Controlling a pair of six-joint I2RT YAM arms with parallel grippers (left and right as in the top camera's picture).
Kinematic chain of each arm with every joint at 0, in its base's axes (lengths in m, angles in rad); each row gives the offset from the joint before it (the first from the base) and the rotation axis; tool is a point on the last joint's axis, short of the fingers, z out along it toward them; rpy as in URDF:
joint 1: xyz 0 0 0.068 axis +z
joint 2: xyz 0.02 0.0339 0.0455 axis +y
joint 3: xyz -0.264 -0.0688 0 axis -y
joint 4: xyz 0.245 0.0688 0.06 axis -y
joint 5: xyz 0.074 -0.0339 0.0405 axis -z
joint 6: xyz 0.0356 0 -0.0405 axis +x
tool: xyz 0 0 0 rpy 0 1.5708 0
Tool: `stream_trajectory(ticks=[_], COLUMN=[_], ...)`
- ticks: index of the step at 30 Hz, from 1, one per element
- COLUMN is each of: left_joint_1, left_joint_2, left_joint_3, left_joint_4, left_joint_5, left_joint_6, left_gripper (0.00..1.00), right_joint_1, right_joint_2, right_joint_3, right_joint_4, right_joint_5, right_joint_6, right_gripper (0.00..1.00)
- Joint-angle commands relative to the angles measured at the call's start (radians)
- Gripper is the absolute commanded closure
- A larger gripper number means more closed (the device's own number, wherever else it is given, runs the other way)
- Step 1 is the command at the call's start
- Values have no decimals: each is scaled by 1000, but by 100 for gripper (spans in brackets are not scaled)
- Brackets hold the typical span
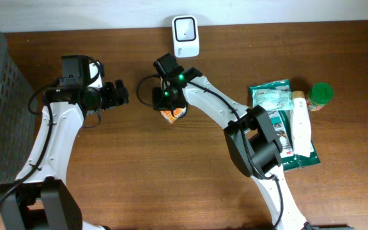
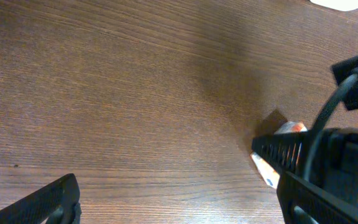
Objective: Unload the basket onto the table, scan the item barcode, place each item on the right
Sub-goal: 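Grasp the orange tissue pack with the right gripper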
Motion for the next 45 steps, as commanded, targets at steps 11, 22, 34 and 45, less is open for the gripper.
stream_trajectory(ticks=[11,22,34,45], left_joint_1=[0,0,0,0], left_joint_2=[-5,-5,-5,-5], left_joint_3=[5,5,5,5], left_joint_4=[1,1,1,1], left_joint_5=[-3,-3,-3,-3], left_joint_6=[12,12,12,12], left_gripper=[1,1,1,1], right_joint_1=[-135,-202,-257,-177], right_joint_2=[-8,-8,-107,-103], right_joint_3=[2,2,-34,-193], right_joint_4=[-473,-140,-406,6], right_joint_5=[240,-212,-16,-76], right_joint_6=[-237,-311,-272,-255], right_gripper=[95,78,73,74])
